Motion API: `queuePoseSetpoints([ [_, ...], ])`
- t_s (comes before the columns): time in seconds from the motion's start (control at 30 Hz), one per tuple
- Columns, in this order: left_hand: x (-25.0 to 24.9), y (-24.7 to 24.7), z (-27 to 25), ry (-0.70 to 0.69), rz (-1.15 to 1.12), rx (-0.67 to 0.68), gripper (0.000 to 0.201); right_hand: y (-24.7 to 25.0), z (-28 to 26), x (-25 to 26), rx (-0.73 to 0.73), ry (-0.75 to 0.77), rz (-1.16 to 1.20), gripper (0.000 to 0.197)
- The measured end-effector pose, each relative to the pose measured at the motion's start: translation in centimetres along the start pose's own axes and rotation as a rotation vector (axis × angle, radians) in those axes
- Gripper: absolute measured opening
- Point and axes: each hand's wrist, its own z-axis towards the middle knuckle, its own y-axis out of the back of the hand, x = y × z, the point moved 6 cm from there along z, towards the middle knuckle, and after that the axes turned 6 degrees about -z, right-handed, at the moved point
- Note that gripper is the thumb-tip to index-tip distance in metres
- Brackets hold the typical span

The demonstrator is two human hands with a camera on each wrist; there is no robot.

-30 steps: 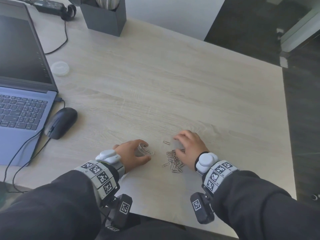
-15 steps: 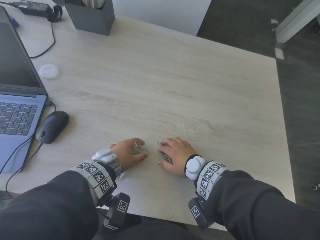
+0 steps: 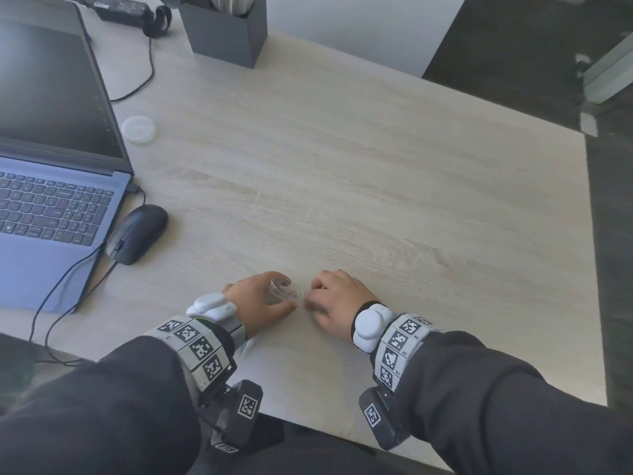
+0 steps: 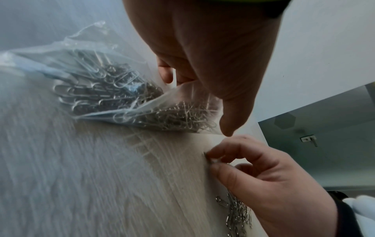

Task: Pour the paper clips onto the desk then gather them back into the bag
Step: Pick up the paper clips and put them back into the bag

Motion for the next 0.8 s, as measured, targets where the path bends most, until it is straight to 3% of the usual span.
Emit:
queuePoseSetpoints([
  [0.1, 0.2, -0.2, 0.0, -0.003, 0.003, 0.008, 0.049, 0.0, 0.2, 0.0, 0.005, 0.0, -0.015, 0.005],
  [0.2, 0.3, -0.4, 0.2, 0.004, 0.005, 0.024, 0.06, 0.4, -0.4, -1.5, 0.017, -0.047, -0.042, 0.007],
  [0.3, 0.1, -0.5, 0.3, 0.006, 0.014, 0.043, 0.054, 0.8, -1.7, -3.4, 0.04, -0.096, -0.061, 0.008],
  [0.43, -0.4, -0.7, 0.5, 0.001, 0.023, 0.06, 0.06, 1.2, -3.1, -4.5, 0.05, -0.13, -0.08, 0.011],
  [0.6, -1.1, -0.9, 0.7, -0.01, 0.032, 0.055, 0.062, 0.5, -2.7, -1.4, 0.029, -0.02, -0.058, 0.024],
  [0.8, -1.6, -1.0, 0.6, -0.02, 0.046, 0.057, 0.056, -0.9, -2.6, 0.7, 0.019, 0.104, -0.143, 0.017],
])
